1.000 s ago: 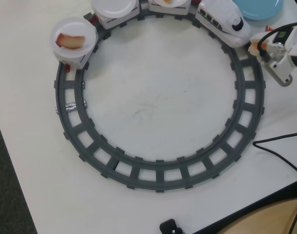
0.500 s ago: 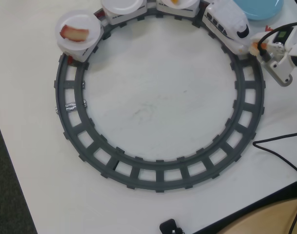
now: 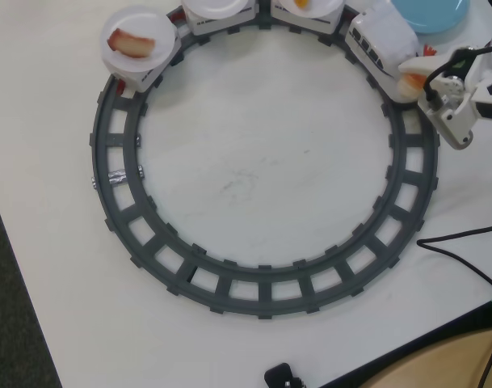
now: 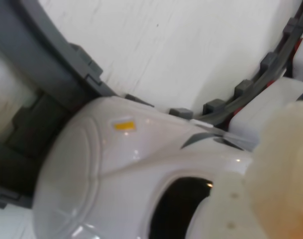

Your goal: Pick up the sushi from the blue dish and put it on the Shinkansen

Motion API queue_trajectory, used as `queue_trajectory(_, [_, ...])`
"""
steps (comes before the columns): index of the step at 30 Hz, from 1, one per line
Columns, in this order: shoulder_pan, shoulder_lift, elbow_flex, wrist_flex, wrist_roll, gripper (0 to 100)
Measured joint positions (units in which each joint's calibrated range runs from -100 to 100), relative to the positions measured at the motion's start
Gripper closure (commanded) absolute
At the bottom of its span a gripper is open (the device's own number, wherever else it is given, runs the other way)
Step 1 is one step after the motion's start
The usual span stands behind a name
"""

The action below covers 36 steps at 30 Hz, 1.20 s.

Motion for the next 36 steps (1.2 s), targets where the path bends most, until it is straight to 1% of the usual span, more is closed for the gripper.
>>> queue_trajectory(6, [0.00, 0.00, -1.44, 1.40, -0.05, 98])
queue_trajectory(14, [-0.47, 0.00, -16.93, 17.41, -1.78, 98])
queue_trajectory(25, [-0.47, 0.00, -30.62, 24.23, -1.88, 98])
queue_trajectory(30, [-2.44, 5.89, -37.01, 26.33, -2.46, 98])
queue_trajectory(36, [-1.89, 17.60, -47.10, 29.05, -4.13, 98])
